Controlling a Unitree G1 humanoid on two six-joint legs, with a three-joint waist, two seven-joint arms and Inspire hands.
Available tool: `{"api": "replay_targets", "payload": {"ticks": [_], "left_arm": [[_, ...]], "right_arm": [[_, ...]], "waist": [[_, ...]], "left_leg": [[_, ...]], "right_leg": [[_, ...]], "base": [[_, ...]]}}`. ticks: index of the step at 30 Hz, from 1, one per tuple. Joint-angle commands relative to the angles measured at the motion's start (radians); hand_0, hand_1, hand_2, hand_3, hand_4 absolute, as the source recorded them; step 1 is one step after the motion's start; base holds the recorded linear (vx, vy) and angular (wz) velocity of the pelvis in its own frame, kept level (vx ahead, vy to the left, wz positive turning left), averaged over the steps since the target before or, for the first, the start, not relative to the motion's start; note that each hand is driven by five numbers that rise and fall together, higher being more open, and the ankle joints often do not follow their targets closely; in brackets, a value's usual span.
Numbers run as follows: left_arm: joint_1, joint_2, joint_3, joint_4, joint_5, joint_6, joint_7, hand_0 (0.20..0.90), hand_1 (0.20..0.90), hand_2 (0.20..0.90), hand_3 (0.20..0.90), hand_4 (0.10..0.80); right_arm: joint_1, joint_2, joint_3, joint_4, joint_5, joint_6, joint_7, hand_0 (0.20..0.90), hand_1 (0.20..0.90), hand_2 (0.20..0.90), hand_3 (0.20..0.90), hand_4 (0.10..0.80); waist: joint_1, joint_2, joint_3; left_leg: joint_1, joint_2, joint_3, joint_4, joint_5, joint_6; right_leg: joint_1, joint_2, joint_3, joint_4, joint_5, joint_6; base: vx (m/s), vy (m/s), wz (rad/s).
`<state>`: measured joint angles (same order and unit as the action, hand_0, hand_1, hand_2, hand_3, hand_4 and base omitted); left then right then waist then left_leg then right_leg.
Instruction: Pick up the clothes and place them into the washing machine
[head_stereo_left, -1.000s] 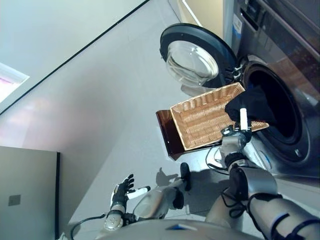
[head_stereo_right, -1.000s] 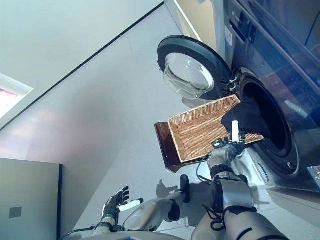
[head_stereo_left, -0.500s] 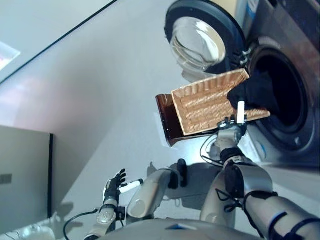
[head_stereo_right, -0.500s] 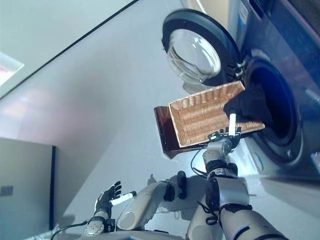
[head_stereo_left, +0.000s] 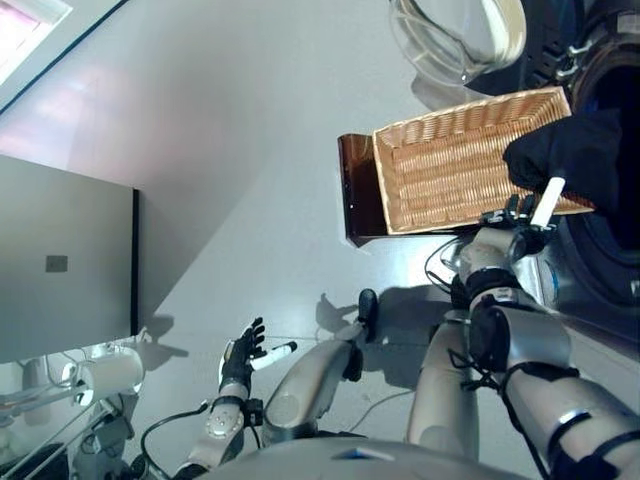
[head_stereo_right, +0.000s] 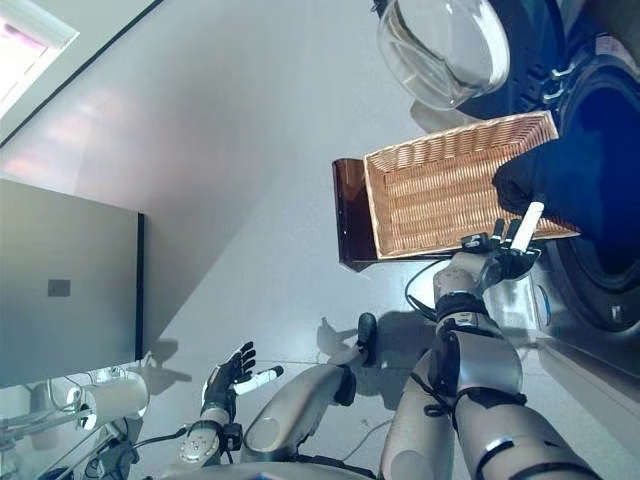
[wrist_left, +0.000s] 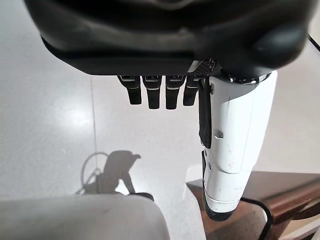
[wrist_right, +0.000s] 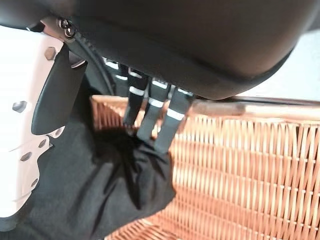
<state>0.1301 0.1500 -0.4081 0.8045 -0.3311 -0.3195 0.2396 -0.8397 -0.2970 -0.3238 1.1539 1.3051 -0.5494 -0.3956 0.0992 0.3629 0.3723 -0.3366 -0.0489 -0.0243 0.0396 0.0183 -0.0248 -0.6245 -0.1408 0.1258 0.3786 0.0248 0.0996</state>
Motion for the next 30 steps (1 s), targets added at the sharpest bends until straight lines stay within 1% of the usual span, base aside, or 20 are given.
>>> {"api": "replay_targets", "payload": {"ticks": [1, 2, 3, 4, 7, 9, 10, 13, 14, 15, 16, 17, 18, 19, 21, 22, 23, 26, 27, 30], "left_arm": [[-0.048, 0.017, 0.007, 0.030, -0.021, -0.024, 0.045, 0.900, 0.900, 0.900, 0.900, 0.800], [-0.053, 0.012, 0.011, 0.040, -0.025, -0.025, 0.048, 0.900, 0.900, 0.900, 0.900, 0.800], [-0.070, -0.003, 0.017, 0.062, -0.032, -0.020, 0.058, 0.900, 0.900, 0.900, 0.900, 0.800], [-0.068, -0.003, 0.019, 0.065, -0.032, -0.021, 0.058, 0.900, 0.900, 0.900, 0.900, 0.800], [-0.076, -0.013, 0.033, 0.071, -0.048, -0.022, 0.062, 0.900, 0.900, 0.900, 0.900, 0.800], [-0.090, -0.022, 0.046, 0.093, -0.053, -0.019, 0.069, 0.900, 0.900, 0.900, 0.900, 0.800], [-0.089, -0.022, 0.047, 0.094, -0.053, -0.020, 0.069, 0.900, 0.900, 0.900, 0.900, 0.800], [-0.109, -0.031, 0.057, 0.128, -0.031, -0.012, 0.072, 0.900, 0.900, 0.900, 0.900, 0.800], [-0.107, -0.030, 0.057, 0.128, -0.030, -0.012, 0.072, 0.900, 0.900, 0.900, 0.900, 0.800], [-0.113, -0.035, 0.071, 0.170, -0.012, -0.002, 0.074, 0.900, 0.900, 0.900, 0.900, 0.800], [-0.106, -0.034, 0.081, 0.177, 0.006, 0.000, 0.071, 0.900, 0.900, 0.900, 0.900, 0.800], [-0.103, -0.034, 0.080, 0.177, 0.006, 0.000, 0.071, 0.900, 0.900, 0.900, 0.900, 0.800], [-0.102, -0.029, 0.085, 0.174, 0.019, 0.006, 0.070, 0.900, 0.900, 0.900, 0.900, 0.800], [-0.111, -0.022, 0.074, 0.187, 0.063, 0.010, 0.077, 0.900, 0.900, 0.900, 0.900, 0.800], [-0.144, -0.019, 0.063, 0.213, 0.108, 0.023, 0.089, 0.900, 0.900, 0.900, 0.900, 0.800], [-0.143, -0.019, 0.063, 0.214, 0.108, 0.023, 0.089, 0.900, 0.900, 0.900, 0.900, 0.800], [-0.168, -0.018, 0.047, 0.207, 0.137, 0.026, 0.093, 0.900, 0.900, 0.900, 0.900, 0.800], [-0.210, -0.002, 0.011, 0.155, 0.215, 0.024, 0.111, 0.900, 0.900, 0.900, 0.900, 0.800], [-0.228, 0.007, -0.005, 0.129, 0.256, 0.021, 0.119, 0.900, 0.900, 0.900, 0.900, 0.800], [-0.316, 0.028, -0.070, 0.129, 0.427, 0.052, 0.121, 0.900, 0.900, 0.900, 0.900, 0.800]], "right_arm": [[-0.065, -0.050, 0.115, -0.125, -0.087, -0.025, 0.043, 0.900, 0.900, 0.900, 0.900, 0.800], [-0.046, -0.024, 0.129, -0.144, -0.098, -0.030, 0.044, 0.900, 0.900, 0.900, 0.900, 0.800], [0.004, 0.026, 0.149, -0.180, -0.105, -0.039, 0.051, 0.900, 0.900, 0.900, 0.900, 0.800], [0.011, 0.033, 0.151, -0.188, -0.108, -0.040, 0.047, 0.900, 0.900, 0.900, 0.900, 0.800], [0.066, 0.073, 0.171, -0.197, -0.112, -0.034, 0.057, 0.900, 0.900, 0.900, 0.900, 0.800], [0.113, 0.108, 0.193, -0.203, -0.125, -0.025, 0.058, 0.900, 0.900, 0.900, 0.900, 0.800], [0.116, 0.111, 0.195, -0.206, -0.126, -0.025, 0.056, 0.900, 0.900, 0.900, 0.900, 0.800], [0.204, 0.154, 0.221, -0.221, -0.146, -0.012, 0.058, 0.900, 0.900, 0.900, 0.900, 0.800], [0.207, 0.155, 0.222, -0.223, -0.146, -0.012, 0.058, 0.900, 0.900, 0.900, 0.900, 0.800], [0.275, 0.179, 0.244, -0.221, -0.167, 0.002, 0.055, 0.900, 0.900, 0.900, 0.900, 0.800], [0.340, 0.194, 0.264, -0.231, -0.181, 0.026, 0.064, 0.900, 0.900, 0.900, 0.900, 0.800], [0.343, 0.195, 0.265, -0.232, -0.181, 0.026, 0.065, 0.900, 0.900, 0.900, 0.900, 0.800], [0.374, 0.200, 0.284, -0.236, -0.195, 0.036, 0.065, 0.900, 0.900, 0.900, 0.900, 0.800], [0.400, 0.205, 0.301, -0.246, -0.205, 0.055, 0.073, 0.900, 0.900, 0.900, 0.900, 0.800], [0.435, 0.215, 0.333, -0.275, -0.214, 0.065, 0.085, 0.900, 0.900, 0.900, 0.900, 0.800], [0.438, 0.216, 0.335, -0.279, -0.215, 0.065, 0.083, 0.900, 0.900, 0.900, 0.900, 0.800], [0.461, 0.223, 0.343, -0.294, -0.219, 0.069, 0.090, 0.900, 0.900, 0.900, 0.900, 0.800], [0.483, 0.225, 0.340, -0.281, -0.203, 0.071, 0.107, 0.900, 0.900, 0.900, 0.900, 0.800], [0.489, 0.225, 0.333, -0.279, -0.196, 0.071, 0.112, 0.900, 0.900, 0.900, 0.900, 0.800], [0.536, 0.221, 0.356, -0.268, -0.212, 0.092, 0.136, 0.900, 0.900, 0.900, 0.900, 0.800]], "waist": [[0.021, -0.001, -0.044], [0.016, -0.010, -0.046], [0.000, -0.034, -0.051], [-0.005, -0.036, -0.050], [-0.021, -0.059, -0.066], [-0.028, -0.081, -0.084], [-0.029, -0.082, -0.084], [-0.042, -0.120, -0.108], [-0.043, -0.121, -0.108], [-0.057, -0.152, -0.124], [-0.068, -0.179, -0.136], [-0.068, -0.179, -0.136], [-0.072, -0.190, -0.144], [-0.085, -0.207, -0.146], [-0.100, -0.226, -0.144], [-0.100, -0.226, -0.145], [-0.112, -0.235, -0.145], [-0.127, -0.243, -0.138], [-0.135, -0.244, -0.136], [-0.158, -0.260, -0.142]], "left_leg": [[-0.005, -0.009, 0.001, 0.079, -0.020, -0.064], [-0.001, -0.006, 0.001, 0.072, -0.016, -0.064], [0.010, -0.002, 0.002, 0.059, -0.011, -0.065], [0.016, -0.002, 0.000, 0.054, -0.008, -0.065], [0.038, -0.001, -0.002, 0.027, -0.001, -0.064], [0.059, 0.002, 0.004, 0.012, 0.003, -0.063], [0.062, 0.002, 0.004, 0.011, 0.003, -0.063], [0.091, 0.015, 0.007, -0.003, 0.005, -0.066], [0.094, 0.015, 0.007, -0.004, 0.005, -0.066], [0.120, 0.025, 0.010, -0.005, 0.000, -0.067], [0.139, 0.029, 0.016, -0.008, -0.005, -0.066], [0.142, 0.029, 0.016, -0.009, -0.005, -0.066], [0.149, 0.032, 0.019, -0.012, -0.008, -0.066], [0.149, 0.036, 0.027, -0.008, -0.014, -0.063], [0.147, 0.037, 0.036, -0.004, -0.020, -0.060], [0.147, 0.037, 0.036, -0.004, -0.020, -0.060], [0.145, 0.039, 0.044, -0.003, -0.024, -0.058], [0.143, 0.042, 0.052, 0.002, -0.030, -0.057], [0.141, 0.043, 0.057, 0.003, -0.031, -0.058], [0.148, 0.047, 0.078, 0.008, -0.039, -0.062]], "right_leg": [[0.078, 0.016, -0.052, -0.176, -0.002, 0.005], [0.085, 0.020, -0.053, -0.179, -0.002, 0.003], [0.104, 0.025, -0.055, -0.190, -0.001, -0.002], [0.111, 0.024, -0.056, -0.195, 0.000, -0.002], [0.149, 0.021, -0.064, -0.228, 0.010, -0.004], [0.187, 0.018, -0.071, -0.263, 0.022, -0.003], [0.191, 0.018, -0.071, -0.267, 0.024, -0.003], [0.237, 0.014, -0.075, -0.309, 0.035, -0.003], [0.242, 0.013, -0.075, -0.313, 0.036, -0.003], [0.279, 0.013, -0.073, -0.339, 0.044, -0.003], [0.309, 0.016, -0.074, -0.364, 0.053, -0.003], [0.312, 0.015, -0.074, -0.367, 0.054, -0.003], [0.323, 0.015, -0.075, -0.381, 0.060, -0.001], [0.326, 0.018, -0.072, -0.385, 0.064, -0.001], [0.322, 0.020, -0.063, -0.382, 0.069, -0.002], [0.322, 0.020, -0.062, -0.382, 0.069, -0.002], [0.318, 0.024, -0.055, -0.376, 0.068, -0.001], [0.307, 0.029, -0.045, -0.365, 0.066, -0.002], [0.304, 0.030, -0.040, -0.363, 0.067, -0.001], [0.300, 0.038, -0.020, -0.359, 0.066, 0.002]], "base": [[0.058, -0.035, 0.03], [0.087, -0.045, -0.04], [0.068, -0.038, -0.10], [0.064, -0.035, -0.08], [0.046, -0.009, -0.05], [0.052, -0.009, -0.08], [0.038, -0.017, 0.06], [0.060, -0.043, 0.05], [0.088, -0.075, 0.04], [0.100, -0.108, 0.01], [0.099, -0.108, -0.01], [0.049, -0.073, -0.02], [-0.018, -0.044, -0.05], [-0.035, -0.047, -0.15], [-0.041, -0.025, -0.13], [-0.025, -0.012, -0.04], [-0.022, -0.005, -0.09], [-0.031, 0.001, -0.19], [-0.019, 0.013, -0.22], [0.027, 0.000, -0.09]]}}
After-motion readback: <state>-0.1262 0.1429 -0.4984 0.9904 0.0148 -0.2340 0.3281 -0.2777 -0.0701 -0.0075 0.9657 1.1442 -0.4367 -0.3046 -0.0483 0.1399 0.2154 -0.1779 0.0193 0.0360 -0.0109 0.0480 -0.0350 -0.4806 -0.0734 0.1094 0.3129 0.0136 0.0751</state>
